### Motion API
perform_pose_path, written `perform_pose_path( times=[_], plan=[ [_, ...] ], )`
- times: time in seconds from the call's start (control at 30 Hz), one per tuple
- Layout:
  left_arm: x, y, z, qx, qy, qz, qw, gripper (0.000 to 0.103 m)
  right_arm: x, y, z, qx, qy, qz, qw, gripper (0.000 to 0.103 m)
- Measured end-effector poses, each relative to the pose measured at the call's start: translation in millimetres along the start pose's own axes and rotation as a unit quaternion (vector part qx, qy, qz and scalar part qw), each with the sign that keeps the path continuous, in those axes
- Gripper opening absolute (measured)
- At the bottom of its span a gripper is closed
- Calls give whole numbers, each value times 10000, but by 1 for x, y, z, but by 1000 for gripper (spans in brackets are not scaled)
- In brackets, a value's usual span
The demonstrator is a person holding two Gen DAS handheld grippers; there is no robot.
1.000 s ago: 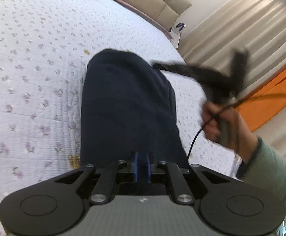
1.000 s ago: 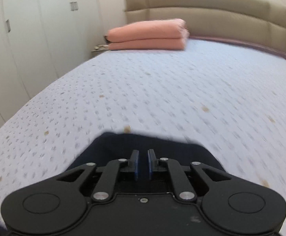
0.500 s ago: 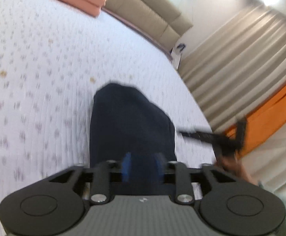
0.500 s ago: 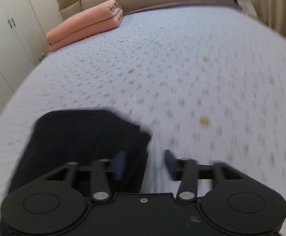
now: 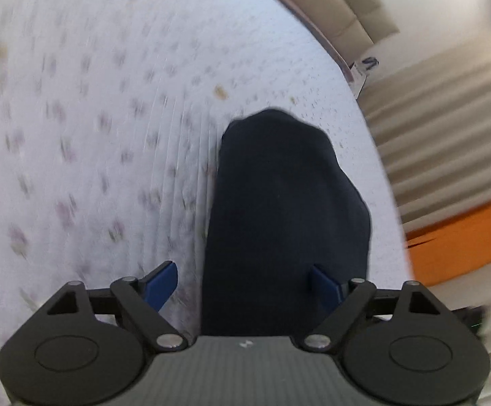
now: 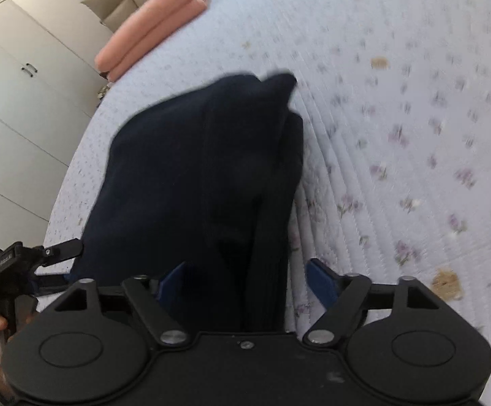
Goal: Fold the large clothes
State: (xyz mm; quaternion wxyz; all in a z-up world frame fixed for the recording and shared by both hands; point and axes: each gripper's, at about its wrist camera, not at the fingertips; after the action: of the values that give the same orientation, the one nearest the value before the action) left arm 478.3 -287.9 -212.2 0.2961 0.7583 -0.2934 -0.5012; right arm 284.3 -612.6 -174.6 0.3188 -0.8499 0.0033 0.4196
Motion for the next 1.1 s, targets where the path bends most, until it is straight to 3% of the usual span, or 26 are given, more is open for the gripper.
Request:
perform_pose_path(
  times=[0.07,0.17,0.27,0.4,0.5,0.53,0.6,0.77,0.97,1.1],
  plan=[
    [8,-14,2,-432,-171,386,9982,86,7,9,-3,290,-87,-324,9990,99],
    [21,-21,5,-694,-370,678,9946,87,13,15,-7,437,-135,-606,9971,103],
    [28,-16,7,-616,-294,685,9953,87,20,11,-9,499,-174,-924,9943,102],
    [25,-8,9,-162,-109,664,9976,55,26,-3,-4,283,-57,-879,9957,95],
    [11,-7,6,-75,-35,1036,9946,47,16,6,-9,597,41,-1012,9931,73],
    [6,-5,5,-48,-12,1186,9929,46,10,8,-9,686,109,-1079,9917,65],
    [-5,1,5,86,35,1448,9894,46,-3,0,-7,604,263,-1153,9911,60],
    [-68,3,9,236,427,1939,9798,46,-32,-48,10,233,418,-1472,9880,60],
    [-135,-32,33,127,673,2139,9744,47,-59,-103,55,-143,403,-1723,9841,60],
    [-166,-64,65,173,960,2025,9744,47,-47,-118,87,-340,282,-1869,9814,60]
  ],
)
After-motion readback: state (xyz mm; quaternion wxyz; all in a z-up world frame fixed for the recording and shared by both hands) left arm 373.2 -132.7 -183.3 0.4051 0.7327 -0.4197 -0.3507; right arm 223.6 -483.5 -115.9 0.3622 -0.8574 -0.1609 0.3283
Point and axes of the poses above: each gripper's, at about its wrist camera, not at the fingertips, and x roughly the way its jaws point, y to its right, z to its underside, and after that the axes turned 6 degrees about y, right-handed
